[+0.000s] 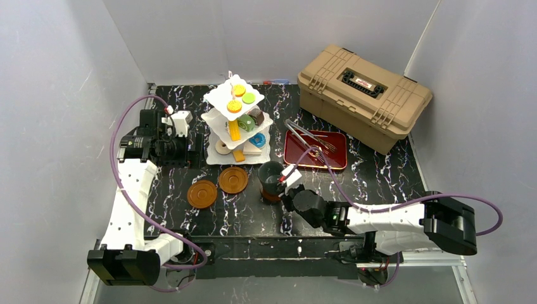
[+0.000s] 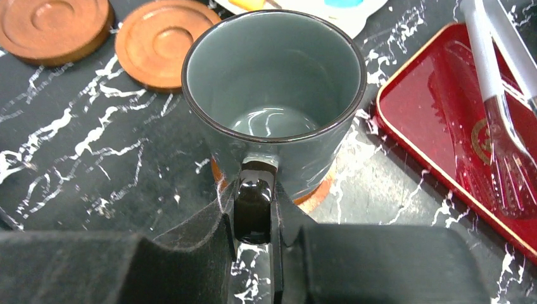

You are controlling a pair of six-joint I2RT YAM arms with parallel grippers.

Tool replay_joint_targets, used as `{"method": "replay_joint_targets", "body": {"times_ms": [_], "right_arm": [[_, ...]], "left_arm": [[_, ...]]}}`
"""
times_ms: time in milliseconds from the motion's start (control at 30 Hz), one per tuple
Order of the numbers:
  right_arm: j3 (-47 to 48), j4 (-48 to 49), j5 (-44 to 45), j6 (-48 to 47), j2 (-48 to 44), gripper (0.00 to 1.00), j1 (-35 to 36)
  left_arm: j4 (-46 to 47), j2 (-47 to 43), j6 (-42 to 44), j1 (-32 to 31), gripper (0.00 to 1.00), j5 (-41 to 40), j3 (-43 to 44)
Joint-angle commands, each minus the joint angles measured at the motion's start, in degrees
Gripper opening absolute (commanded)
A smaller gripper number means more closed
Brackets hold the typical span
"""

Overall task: Serve the afternoon tea
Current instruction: Place the cup on the coaster.

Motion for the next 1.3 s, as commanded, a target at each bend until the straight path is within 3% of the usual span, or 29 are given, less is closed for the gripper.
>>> {"method": "replay_joint_targets", "body": {"times_ms": [0, 600, 1167, 1267], "right_arm": [[-1.3, 8.4, 3.2, 2.0, -3.4, 0.01, -0.1], [-9.4, 17.3, 6.6, 4.6, 0.5, 0.01, -0.1], [-8.9, 19.9, 3.7, 4.4, 5.3, 0.02, 0.0], [-9.2, 18.5, 3.3, 4.7, 4.2, 0.32, 0.1]], "left_arm": [[-1.5, -0.7, 1.7, 0.6, 0.98, -0.6, 2.4], [-2.7, 1.3, 4.9, 6.7, 0.98, 3.1, 3.7], [-4.1, 3.7, 5.4, 9.4, 1.0, 5.4, 6.1], [-4.1, 4.5, 5.4, 10.4, 0.99, 6.0, 6.6]]}}
